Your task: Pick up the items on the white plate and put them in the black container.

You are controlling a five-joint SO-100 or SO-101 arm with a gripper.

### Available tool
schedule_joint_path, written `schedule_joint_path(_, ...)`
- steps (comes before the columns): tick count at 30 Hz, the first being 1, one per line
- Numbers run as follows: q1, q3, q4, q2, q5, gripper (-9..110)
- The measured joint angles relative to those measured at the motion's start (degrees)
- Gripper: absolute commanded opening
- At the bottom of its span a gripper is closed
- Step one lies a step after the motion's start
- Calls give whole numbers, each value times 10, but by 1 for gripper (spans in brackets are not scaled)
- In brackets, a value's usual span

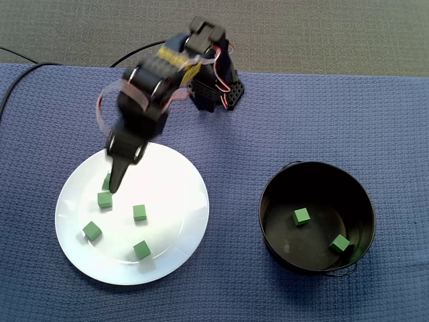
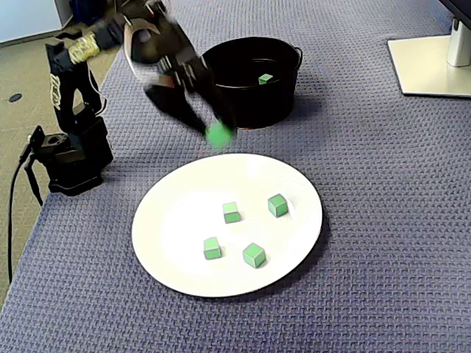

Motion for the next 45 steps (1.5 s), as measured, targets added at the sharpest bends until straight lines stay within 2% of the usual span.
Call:
schedule_joint_path(5, -85, -25, -41, 167, 11, 0)
schedule_joint_path(11, -383, -15, -74, 305, -50, 0)
schedule_joint_path(15, -585, 91, -111, 325, -137, 0)
schedule_joint_path(18, -664, 192, -131, 302, -190, 0)
schedule_joint_path(24, -681, 337, -207, 184, -213, 0)
schedule_joint_path(33, -651, 359, -279, 12, -218, 0)
schedule_joint_path(34, -652, 359, -281, 2, -220, 4)
schedule_joint_path(35, -654, 359, -281, -7, -222, 17)
schedule_joint_path(37, -657, 359, -281, -15, -224, 32)
schedule_joint_path(45, -637, 352, -212, 26, -238, 39)
